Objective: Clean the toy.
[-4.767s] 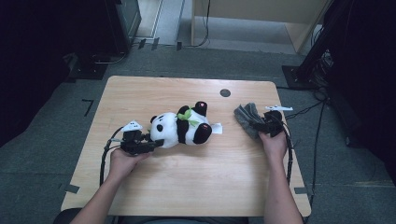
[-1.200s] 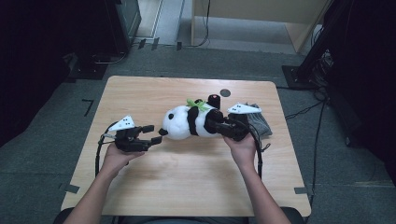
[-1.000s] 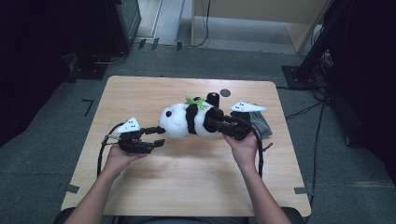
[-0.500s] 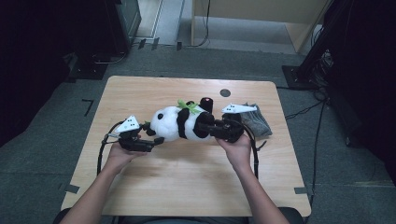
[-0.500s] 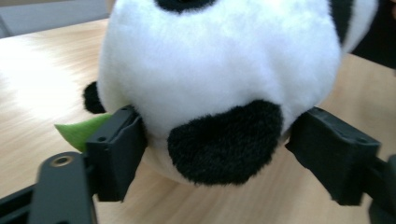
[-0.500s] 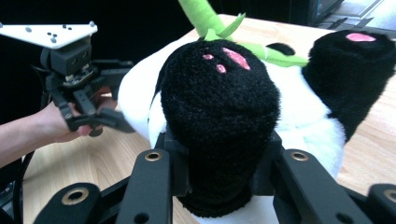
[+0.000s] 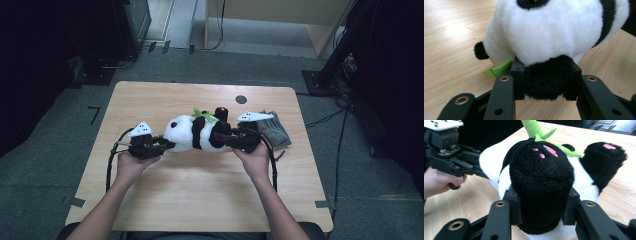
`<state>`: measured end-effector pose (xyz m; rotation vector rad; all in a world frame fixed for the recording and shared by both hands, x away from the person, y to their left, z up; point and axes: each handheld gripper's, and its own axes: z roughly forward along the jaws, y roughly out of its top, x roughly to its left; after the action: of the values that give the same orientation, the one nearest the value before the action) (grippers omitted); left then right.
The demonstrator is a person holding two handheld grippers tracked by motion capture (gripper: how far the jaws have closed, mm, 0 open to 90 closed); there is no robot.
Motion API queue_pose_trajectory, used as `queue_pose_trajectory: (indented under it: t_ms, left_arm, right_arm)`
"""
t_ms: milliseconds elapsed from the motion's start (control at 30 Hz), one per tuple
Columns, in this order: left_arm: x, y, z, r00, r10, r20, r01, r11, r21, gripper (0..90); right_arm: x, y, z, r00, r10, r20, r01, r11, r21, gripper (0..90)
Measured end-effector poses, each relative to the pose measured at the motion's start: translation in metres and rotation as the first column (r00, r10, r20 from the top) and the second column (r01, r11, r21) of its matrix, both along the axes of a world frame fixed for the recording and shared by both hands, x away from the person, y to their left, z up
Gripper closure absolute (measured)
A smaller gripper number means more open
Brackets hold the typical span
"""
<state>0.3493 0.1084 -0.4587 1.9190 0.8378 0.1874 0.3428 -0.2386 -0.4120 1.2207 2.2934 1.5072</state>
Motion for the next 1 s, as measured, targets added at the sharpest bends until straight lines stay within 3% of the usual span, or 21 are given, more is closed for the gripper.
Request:
queue_pose_trajectory:
  t_ms: [67, 200, 333, 367, 533, 700, 867, 1000]
  left_arm:
    - [-0.001, 0.001, 0.003, 0.9998, -0.008, 0.015, 0.009, 0.9999, -0.013, 67.8]
    - [-0.001, 0.005, 0.007, 0.9998, -0.021, 0.002, 0.021, 0.9984, -0.052, 70.9]
    - [-0.001, 0.009, 0.01, 0.9996, -0.027, -0.002, 0.027, 0.9973, -0.068, 71.8]
    - [-0.001, 0.01, 0.01, 0.9996, -0.028, -0.005, 0.028, 0.9969, -0.074, 72.0]
    - [0.001, 0.015, 0.013, 0.9991, -0.036, -0.023, 0.033, 0.9939, -0.106, 72.6]
    - [0.004, 0.022, 0.018, 0.9975, -0.037, -0.061, 0.028, 0.9895, -0.141, 72.8]
    - [0.003, 0.026, 0.024, 0.9951, -0.048, -0.087, 0.035, 0.9898, -0.138, 72.7]
    - [0.001, 0.023, 0.025, 0.9925, -0.069, -0.101, 0.055, 0.9895, -0.134, 72.7]
  right_arm:
    - [0.001, -0.003, -0.002, 0.9997, 0.0, 0.023, 0.0, 1.0, 0.003, 54.6]
    - [0.001, -0.006, -0.003, 0.9967, 0.012, 0.081, -0.013, 0.9997, 0.021, 45.8]
    - [-0.004, -0.007, -0.006, 0.9756, 0.041, 0.216, -0.04, 0.9992, -0.008, 34.1]
    - [-0.005, -0.008, -0.007, 0.9715, 0.047, 0.232, -0.047, 0.9989, -0.005, 32.7]
    - [-0.006, -0.016, -0.015, 0.9731, 0.092, 0.211, -0.1, 0.9947, 0.025, 25.6]
    - [-0.006, -0.013, -0.024, 0.9742, 0.145, 0.173, -0.141, 0.9894, -0.036, 16.6]
    - [-0.008, -0.007, -0.032, 0.9698, 0.144, 0.197, -0.14, 0.9896, -0.032, 12.2]
    - [-0.007, 0.0, -0.037, 0.9677, 0.144, 0.207, -0.134, 0.9888, -0.066, 5.4]
